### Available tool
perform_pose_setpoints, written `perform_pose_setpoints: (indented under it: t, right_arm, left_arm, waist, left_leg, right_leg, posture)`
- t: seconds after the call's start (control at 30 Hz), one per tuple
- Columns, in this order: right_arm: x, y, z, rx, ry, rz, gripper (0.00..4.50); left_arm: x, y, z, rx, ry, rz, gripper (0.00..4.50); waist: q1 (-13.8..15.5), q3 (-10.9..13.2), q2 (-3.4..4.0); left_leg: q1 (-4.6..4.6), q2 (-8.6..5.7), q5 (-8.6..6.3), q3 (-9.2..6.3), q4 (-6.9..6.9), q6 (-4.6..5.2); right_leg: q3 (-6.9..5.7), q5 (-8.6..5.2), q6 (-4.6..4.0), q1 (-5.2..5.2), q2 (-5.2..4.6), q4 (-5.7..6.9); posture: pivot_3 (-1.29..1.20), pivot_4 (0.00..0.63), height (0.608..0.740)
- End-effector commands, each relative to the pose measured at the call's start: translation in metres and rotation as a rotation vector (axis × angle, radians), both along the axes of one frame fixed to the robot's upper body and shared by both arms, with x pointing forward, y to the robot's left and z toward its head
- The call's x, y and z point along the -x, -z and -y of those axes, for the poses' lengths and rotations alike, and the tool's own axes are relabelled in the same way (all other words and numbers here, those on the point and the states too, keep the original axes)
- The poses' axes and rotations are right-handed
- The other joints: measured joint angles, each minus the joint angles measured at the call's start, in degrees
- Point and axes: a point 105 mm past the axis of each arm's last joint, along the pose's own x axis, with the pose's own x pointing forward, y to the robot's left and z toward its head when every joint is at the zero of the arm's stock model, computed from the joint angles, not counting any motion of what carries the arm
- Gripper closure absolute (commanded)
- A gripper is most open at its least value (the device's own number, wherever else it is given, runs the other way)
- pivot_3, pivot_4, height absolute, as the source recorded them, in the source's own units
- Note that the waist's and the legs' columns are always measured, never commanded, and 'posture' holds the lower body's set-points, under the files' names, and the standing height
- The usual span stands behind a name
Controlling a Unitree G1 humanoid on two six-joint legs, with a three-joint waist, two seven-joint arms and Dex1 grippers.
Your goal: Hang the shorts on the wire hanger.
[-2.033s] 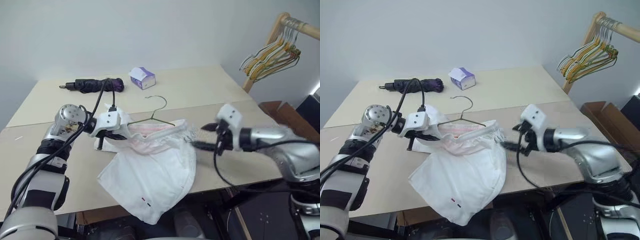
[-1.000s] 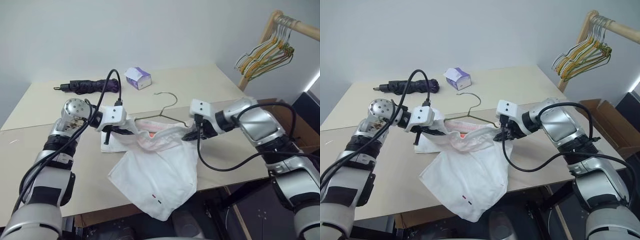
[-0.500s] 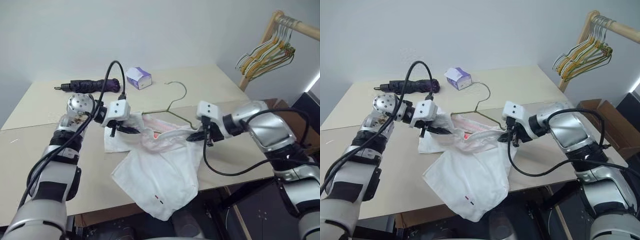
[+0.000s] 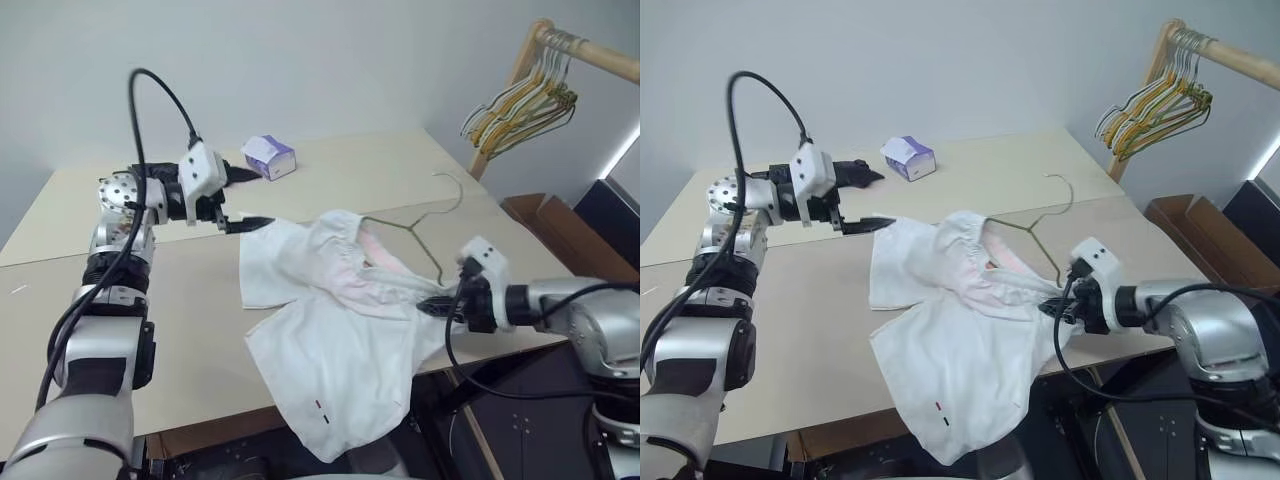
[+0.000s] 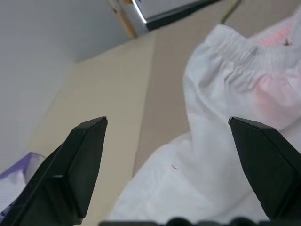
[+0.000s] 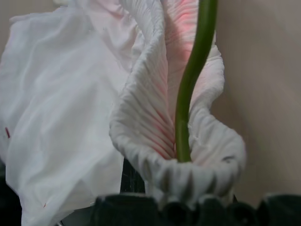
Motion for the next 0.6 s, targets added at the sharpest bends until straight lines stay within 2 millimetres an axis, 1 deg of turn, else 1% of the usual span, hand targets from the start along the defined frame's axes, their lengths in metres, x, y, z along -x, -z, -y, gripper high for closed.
perform_pose_setpoints:
  t: [0.03, 0.07, 0.13, 0.2, 0.27, 0.37, 0.43, 0.5, 0.6]
  right_arm:
    - [-0.007, -0.012, 0.042, 0.064, 0.315, 0.058, 4.5]
    - [-0.009, -0.013, 0.052, 0.076, 0.394, 0.065, 4.5]
    - [-0.014, -0.02, 0.07, 0.051, 0.53, 0.071, 4.5]
    - [-0.019, -0.028, 0.089, 0.036, 0.658, 0.083, 4.5]
    - [-0.023, -0.035, 0.107, 0.054, 0.766, 0.095, 4.5]
    - [-0.026, -0.049, 0.131, 0.058, 0.89, 0.099, 4.5]
    - [-0.028, -0.06, 0.147, 0.062, 0.969, 0.095, 4.5]
    - [-0.03, -0.071, 0.16, 0.07, 1.034, 0.099, 4.5]
    - [-0.033, -0.086, 0.173, 0.077, 1.1, 0.116, 4.5]
  left_arm:
    - [0.022, -0.039, 0.018, 0.234, 0.083, 0.002, 0.02]
    - [0.031, -0.047, 0.025, 0.308, 0.108, -0.024, 0.02]
    - [0.047, -0.055, 0.038, 0.418, 0.151, -0.078, 0.02]
    - [0.062, -0.057, 0.05, 0.467, 0.189, -0.113, 0.02]
    - [0.072, -0.057, 0.057, 0.481, 0.212, -0.131, 0.02]
    - [0.083, -0.059, 0.062, 0.505, 0.243, -0.171, 0.02]
    - [0.089, -0.058, 0.064, 0.491, 0.268, -0.175, 0.02]
    - [0.093, -0.057, 0.064, 0.473, 0.275, -0.163, 0.02]
    - [0.094, -0.061, 0.063, 0.48, 0.276, -0.155, 0.02]
  waist:
    - [0.1, 0.0, 0.01]
    - [0.1, 0.0, 0.01]
    - [0.2, 0.0, 0.02]
    - [0.0, -0.1, 0.1]
    - [-0.2, -0.1, 0.19]
    - [-0.4, -0.1, 0.23]
    - [-0.5, -0.2, 0.25]
    - [-0.7, -0.2, 0.26]
    - [-1.1, -0.2, 0.26]
  left_leg:
    - [-0.01, 0.0, 0.0, 0.0, 0.01, 0.0]
    - [0.0, 0.01, 0.0, 0.0, 0.01, 0.0]
    - [-0.02, 0.0, -0.01, 0.0, 0.03, 0.01]
    - [-0.01, -0.01, -0.01, 0.02, 0.09, 0.01]
    - [0.06, -0.01, -0.01, 0.06, 0.08, 0.01]
    - [0.17, 0.0, -0.02, 0.11, 0.02, 0.03]
    - [0.23, -0.01, -0.03, 0.2, 0.03, 0.05]
    - [0.4, 0.0, -0.07, 0.28, 0.02, 0.11]
    - [0.52, 0.02, -0.09, 0.28, -0.01, 0.15]
  right_leg:
    - [0.0, 0.0, 0.0, 0.0, 0.0, 0.0]
    - [0.01, 0.0, 0.0, 0.0, 0.0, 0.0]
    - [0.04, 0.0, 0.0, -0.01, -0.01, 0.03]
    - [0.07, 0.0, -0.01, -0.01, -0.01, 0.1]
    - [0.08, -0.01, -0.02, 0.01, 0.0, 0.12]
    - [0.08, -0.04, -0.08, 0.07, 0.01, 0.12]
    - [0.13, -0.04, -0.09, 0.14, 0.01, 0.08]
    - [0.16, -0.07, -0.13, 0.31, 0.01, 0.02]
    - [0.1, -0.11, -0.2, 0.51, 0.01, -0.1]
  posture:
    - [-0.38, 0.0, 0.74]
    - [-0.39, 0.0, 0.74]
    - [-0.4, 0.0, 0.74]
    - [-0.4, 0.0, 0.74]
    - [-0.41, 0.0, 0.74]
    - [-0.4, 0.0, 0.74]
    - [-0.4, 0.0, 0.74]
    - [-0.4, 0.0, 0.74]
    - [-0.39, 0.0, 0.74]
